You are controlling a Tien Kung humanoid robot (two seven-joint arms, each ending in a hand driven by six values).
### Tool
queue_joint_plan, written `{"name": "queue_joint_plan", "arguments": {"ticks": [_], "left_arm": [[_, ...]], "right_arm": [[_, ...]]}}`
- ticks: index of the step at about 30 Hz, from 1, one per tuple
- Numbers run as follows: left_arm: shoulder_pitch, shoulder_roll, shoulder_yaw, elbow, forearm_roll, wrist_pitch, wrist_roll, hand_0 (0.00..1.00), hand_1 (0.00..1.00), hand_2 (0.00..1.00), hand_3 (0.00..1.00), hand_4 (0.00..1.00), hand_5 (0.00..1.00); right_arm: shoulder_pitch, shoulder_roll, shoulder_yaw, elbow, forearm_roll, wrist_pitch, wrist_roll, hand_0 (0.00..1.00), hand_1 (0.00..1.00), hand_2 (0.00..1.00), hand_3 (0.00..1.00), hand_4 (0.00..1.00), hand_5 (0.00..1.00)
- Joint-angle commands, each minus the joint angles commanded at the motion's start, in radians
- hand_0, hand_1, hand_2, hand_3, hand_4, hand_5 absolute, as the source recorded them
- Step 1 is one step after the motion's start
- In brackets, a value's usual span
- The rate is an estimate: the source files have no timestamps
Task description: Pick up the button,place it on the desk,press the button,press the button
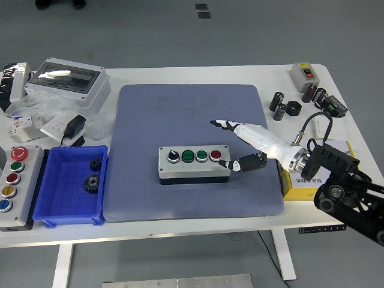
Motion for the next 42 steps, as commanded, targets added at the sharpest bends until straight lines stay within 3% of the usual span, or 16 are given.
{"name": "queue_joint_plan", "arguments": {"ticks": [6,12,13,18,19,24,25,42], "left_arm": [[0.001,0.0,-0.006,0.0,0.004,0.0,0.003,0.613,0.582,0.535,0.584,0.509,0.109],[0.0,-0.002,-0.002,0.0,-0.001,0.0,0.003,0.613,0.582,0.536,0.585,0.509,0.107],[0.0,-0.002,-0.001,0.0,-0.001,0.0,0.003,0.613,0.586,0.539,0.587,0.513,0.107],[0.0,-0.002,0.0,0.0,-0.003,0.0,0.003,0.613,0.586,0.539,0.587,0.513,0.107],[-0.001,-0.002,0.0,0.0,-0.003,-0.001,0.004,0.613,0.587,0.539,0.588,0.515,0.108],[-0.003,-0.002,0.004,0.0,-0.007,-0.001,0.004,0.613,0.587,0.539,0.588,0.515,0.108],[-0.003,-0.002,0.004,0.0,-0.007,-0.001,0.004,0.613,0.587,0.539,0.588,0.514,0.111],[-0.003,-0.005,0.007,0.0,-0.01,0.0,0.004,0.613,0.59,0.539,0.589,0.526,0.125]], "right_arm": [[-0.013,-0.083,0.091,0.121,0.034,0.116,-0.132,0.871,0.883,0.963,0.998,0.73,0.199],[0.011,-0.113,0.123,0.205,0.051,0.241,-0.261,0.878,0.89,0.962,0.998,0.747,0.189],[0.019,-0.115,0.122,0.211,0.059,0.26,-0.279,0.448,0.596,0.684,0.933,0.611,0.209],[0.075,-0.107,0.089,0.21,0.102,0.329,-0.338,0.448,0.596,0.684,0.933,0.611,0.209],[0.086,-0.101,0.076,0.205,0.104,0.332,-0.342,0.114,0.293,0.338,0.842,0.441,0.135],[0.139,-0.054,0.004,0.162,0.095,0.332,-0.355,0.114,0.293,0.338,0.842,0.441,0.135],[0.146,-0.045,-0.006,0.153,0.093,0.33,-0.355,0.037,0.222,0.239,0.783,0.319,0.055],[0.153,0.028,-0.081,0.089,0.082,0.3,-0.343,0.002,0.158,0.2,0.756,0.267,0.002]]}}
